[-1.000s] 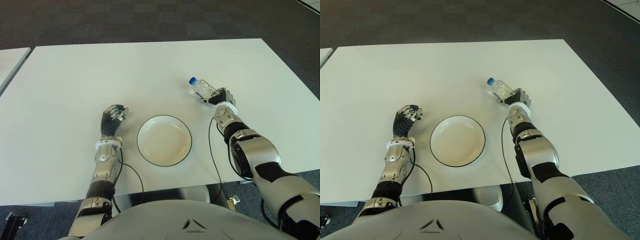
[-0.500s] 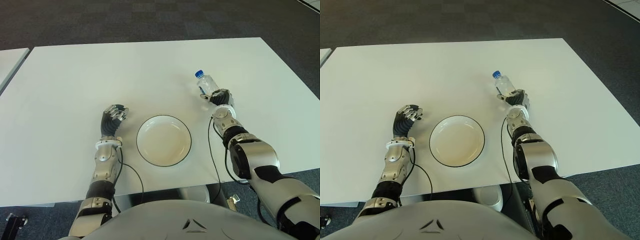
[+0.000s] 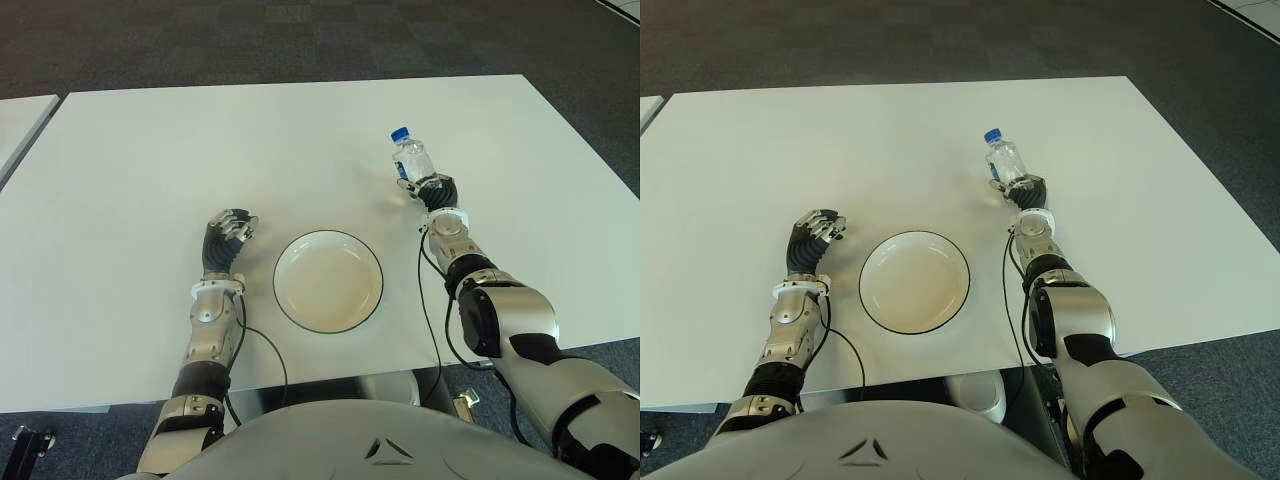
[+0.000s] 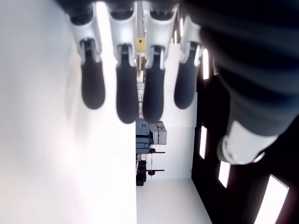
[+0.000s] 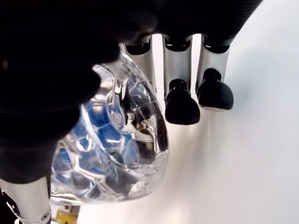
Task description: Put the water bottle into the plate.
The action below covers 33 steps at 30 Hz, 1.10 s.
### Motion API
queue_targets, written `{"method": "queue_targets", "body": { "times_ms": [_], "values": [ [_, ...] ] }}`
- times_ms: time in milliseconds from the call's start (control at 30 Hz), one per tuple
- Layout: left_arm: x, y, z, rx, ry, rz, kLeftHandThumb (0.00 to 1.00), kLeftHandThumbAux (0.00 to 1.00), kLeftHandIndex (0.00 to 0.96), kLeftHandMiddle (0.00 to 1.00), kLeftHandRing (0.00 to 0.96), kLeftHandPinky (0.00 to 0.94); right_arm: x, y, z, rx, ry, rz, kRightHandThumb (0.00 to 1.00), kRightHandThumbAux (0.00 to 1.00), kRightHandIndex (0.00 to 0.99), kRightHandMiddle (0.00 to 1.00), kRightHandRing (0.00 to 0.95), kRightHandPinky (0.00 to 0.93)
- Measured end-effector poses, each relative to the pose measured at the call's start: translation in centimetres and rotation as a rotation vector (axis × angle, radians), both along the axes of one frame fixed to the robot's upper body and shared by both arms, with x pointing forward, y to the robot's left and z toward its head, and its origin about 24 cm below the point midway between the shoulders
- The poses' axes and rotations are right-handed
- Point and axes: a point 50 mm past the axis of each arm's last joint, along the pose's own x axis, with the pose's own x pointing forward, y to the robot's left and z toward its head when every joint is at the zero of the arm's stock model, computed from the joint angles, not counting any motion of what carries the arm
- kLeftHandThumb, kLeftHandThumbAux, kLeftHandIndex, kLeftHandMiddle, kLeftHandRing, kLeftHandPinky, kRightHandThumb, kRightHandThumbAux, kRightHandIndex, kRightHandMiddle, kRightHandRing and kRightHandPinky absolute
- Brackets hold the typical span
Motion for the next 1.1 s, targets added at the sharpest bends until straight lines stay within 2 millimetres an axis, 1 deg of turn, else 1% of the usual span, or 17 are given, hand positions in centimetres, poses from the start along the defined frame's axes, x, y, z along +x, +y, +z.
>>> {"method": "queue_targets", "body": {
  "times_ms": [233,367,600,733,867,1000,1100],
  "values": [
    [0.0,0.1,0.0,-0.006,-0.005,0.005,0.836,0.676,0.425,0.468,0.505,0.5,0.3,0.7,0.6,0.012,-0.061,0.046,0.701,0.729,0.439,0.852,0.862,0.87],
    [0.0,0.1,0.0,-0.007,-0.006,0.005,0.835,0.676,0.424,0.469,0.504,0.499,0.7,1.7,1.6,0.013,-0.15,0.093,0.701,0.729,0.439,0.864,0.872,0.871],
    [0.0,0.0,0.1,-0.007,-0.009,0.003,0.835,0.675,0.422,0.471,0.509,0.503,0.9,3.3,3.5,0.004,-0.324,0.228,0.7,0.728,0.438,0.889,0.887,0.873],
    [0.1,0.0,0.1,-0.007,-0.01,0.002,0.836,0.675,0.424,0.47,0.511,0.503,0.7,4.2,4.1,0.004,-0.4,0.3,0.7,0.727,0.438,0.895,0.891,0.877],
    [0.1,0.0,0.1,-0.006,-0.008,0.002,0.836,0.675,0.425,0.47,0.511,0.503,0.2,5.4,4.6,0.021,-0.485,0.373,0.702,0.725,0.439,0.896,0.89,0.878],
    [0.1,0.0,0.1,-0.007,-0.006,0.001,0.836,0.675,0.424,0.47,0.505,0.501,-0.5,6.6,4.9,0.038,-0.539,0.457,0.703,0.723,0.439,0.895,0.887,0.876],
    [0.2,0.0,0.1,-0.007,-0.006,0.0,0.835,0.675,0.422,0.471,0.504,0.501,-0.9,7.0,5.1,0.044,-0.563,0.525,0.705,0.722,0.439,0.894,0.887,0.877]
  ]
}}
